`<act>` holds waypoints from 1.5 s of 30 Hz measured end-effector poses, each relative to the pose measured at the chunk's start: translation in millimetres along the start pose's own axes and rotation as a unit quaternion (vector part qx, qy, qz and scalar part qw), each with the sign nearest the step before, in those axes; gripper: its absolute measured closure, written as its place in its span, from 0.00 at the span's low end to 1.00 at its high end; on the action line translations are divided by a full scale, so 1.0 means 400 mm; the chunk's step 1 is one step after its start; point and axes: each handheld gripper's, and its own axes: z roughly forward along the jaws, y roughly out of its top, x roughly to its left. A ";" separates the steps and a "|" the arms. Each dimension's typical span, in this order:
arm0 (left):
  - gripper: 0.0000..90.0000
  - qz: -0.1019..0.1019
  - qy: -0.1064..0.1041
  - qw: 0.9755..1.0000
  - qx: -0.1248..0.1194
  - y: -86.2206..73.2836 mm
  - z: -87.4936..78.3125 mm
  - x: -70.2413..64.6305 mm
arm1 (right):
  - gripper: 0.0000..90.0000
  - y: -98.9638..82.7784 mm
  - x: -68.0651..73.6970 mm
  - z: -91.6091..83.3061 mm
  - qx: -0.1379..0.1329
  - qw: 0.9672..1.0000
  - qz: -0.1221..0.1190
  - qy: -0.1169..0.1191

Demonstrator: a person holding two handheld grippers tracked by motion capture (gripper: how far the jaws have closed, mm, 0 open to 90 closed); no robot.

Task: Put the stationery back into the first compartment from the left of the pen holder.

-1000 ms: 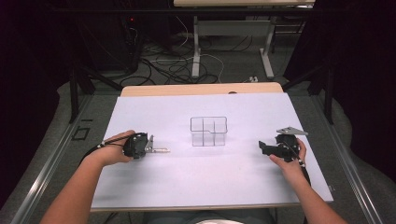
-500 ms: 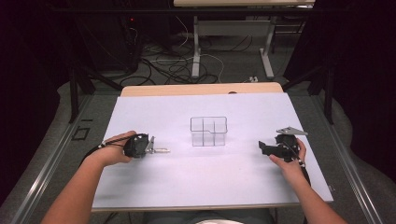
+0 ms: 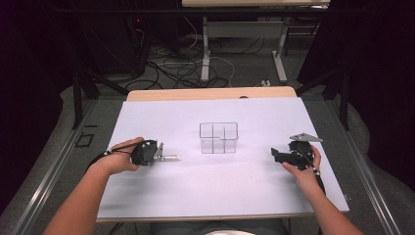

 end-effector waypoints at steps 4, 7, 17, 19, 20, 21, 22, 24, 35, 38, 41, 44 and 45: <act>0.88 -0.010 -0.002 1.000 -0.005 0.013 -0.017 0.000 | 0.17 0.000 0.000 -0.001 0.000 1.000 0.000 0.000; 0.88 -0.014 -0.003 1.000 -0.011 0.018 -0.030 -0.001 | 0.17 0.001 0.001 -0.002 -0.001 1.000 0.001 -0.001; 0.88 -0.060 -0.033 0.997 -0.037 0.035 -0.054 -0.013 | 0.17 0.006 0.014 -0.006 -0.009 0.999 -0.016 0.027; 0.88 -0.078 -0.047 0.995 -0.046 0.035 -0.057 -0.013 | 0.18 0.007 0.020 -0.007 -0.009 0.999 -0.025 0.027; 0.88 -0.079 -0.049 0.995 -0.047 0.036 -0.058 -0.012 | 0.18 0.007 0.024 -0.007 -0.008 0.999 -0.026 0.029; 0.88 -0.092 -0.056 0.993 -0.047 0.037 -0.061 -0.013 | 0.18 0.007 0.024 -0.007 -0.008 0.999 -0.031 0.029; 0.88 -0.097 -0.059 0.992 -0.049 0.038 -0.063 -0.013 | 0.19 0.008 0.026 -0.008 -0.008 0.999 -0.032 0.031; 0.88 -0.110 -0.069 0.990 -0.053 0.041 -0.069 -0.011 | 0.23 0.008 0.030 -0.009 -0.006 0.999 -0.030 0.036; 0.88 -0.185 -0.122 0.973 -0.067 0.054 -0.109 -0.021 | 0.34 0.011 0.059 -0.020 -0.034 0.996 -0.054 0.070; 0.88 -0.205 -0.120 0.969 -0.062 0.047 -0.120 -0.021 | 0.34 0.012 0.070 -0.022 -0.037 0.994 -0.070 0.073; 0.88 -0.233 -0.120 0.963 -0.066 0.036 -0.137 -0.017 | 0.34 0.014 0.078 -0.024 -0.036 0.993 -0.078 0.077; 0.88 -0.268 -0.119 0.952 -0.088 0.024 -0.154 -0.013 | 0.34 0.015 0.081 -0.025 -0.035 0.993 -0.083 0.078; 0.88 -0.279 -0.114 0.950 -0.088 0.023 -0.160 -0.013 | 0.34 0.015 0.081 -0.025 -0.035 0.993 -0.083 0.079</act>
